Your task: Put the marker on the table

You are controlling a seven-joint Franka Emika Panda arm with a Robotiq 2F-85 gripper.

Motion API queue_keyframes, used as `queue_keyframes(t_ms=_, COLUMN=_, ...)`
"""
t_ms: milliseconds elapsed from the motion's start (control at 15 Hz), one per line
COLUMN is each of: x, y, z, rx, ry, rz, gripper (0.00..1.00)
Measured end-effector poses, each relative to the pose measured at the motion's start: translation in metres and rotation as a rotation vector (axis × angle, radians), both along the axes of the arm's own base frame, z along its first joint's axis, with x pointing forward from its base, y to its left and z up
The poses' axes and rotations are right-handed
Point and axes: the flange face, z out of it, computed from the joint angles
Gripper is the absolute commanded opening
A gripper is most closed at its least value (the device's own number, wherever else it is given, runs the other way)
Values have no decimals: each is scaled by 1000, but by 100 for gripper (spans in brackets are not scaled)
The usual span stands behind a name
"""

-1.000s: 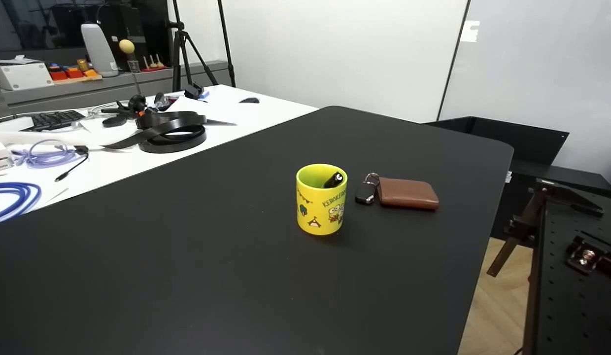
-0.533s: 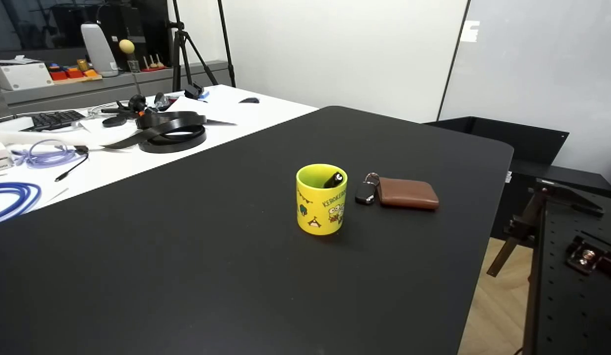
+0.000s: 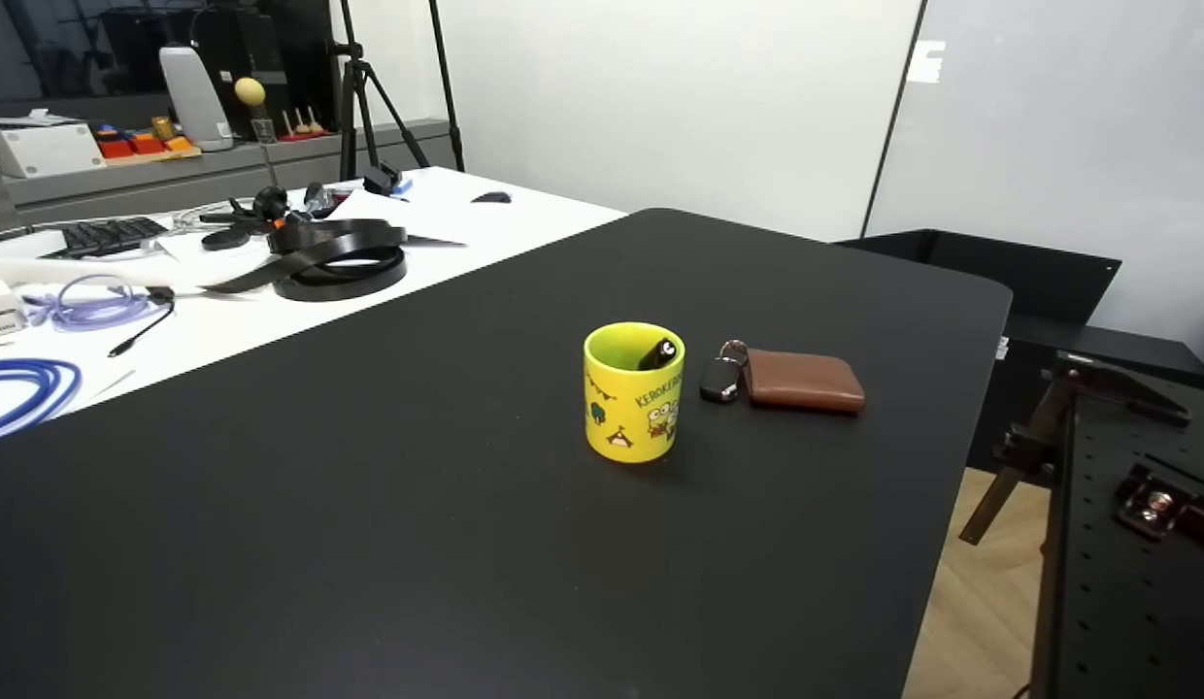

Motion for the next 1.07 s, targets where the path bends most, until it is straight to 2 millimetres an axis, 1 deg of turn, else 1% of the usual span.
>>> queue_keyframes(t_ms=133, x=-2, y=0, z=4, rx=0, ry=-9, rz=1, gripper=100)
queue_keyframes(t_ms=267, x=-2, y=1, z=3, rx=-1, ry=-7, rz=8, gripper=100)
queue_keyframes(t_ms=333, x=-1, y=3, z=0, rx=-3, ry=1, rz=20, gripper=100)
queue_keyframes(t_ms=467, x=5, y=14, z=-15, rx=0, ry=27, rz=58, gripper=100)
queue_keyframes(t_ms=600, x=15, y=27, z=-37, rx=-1, ry=60, rz=106, gripper=100)
queue_keyframes(t_ms=733, x=29, y=39, z=-65, rx=-23, ry=87, rz=151, gripper=100)
queue_keyframes(t_ms=933, x=48, y=51, z=-110, rx=-72, ry=109, rz=219, gripper=100)
queue_keyframes(t_ms=1067, x=56, y=58, z=-138, rx=-77, ry=117, rz=246, gripper=100)
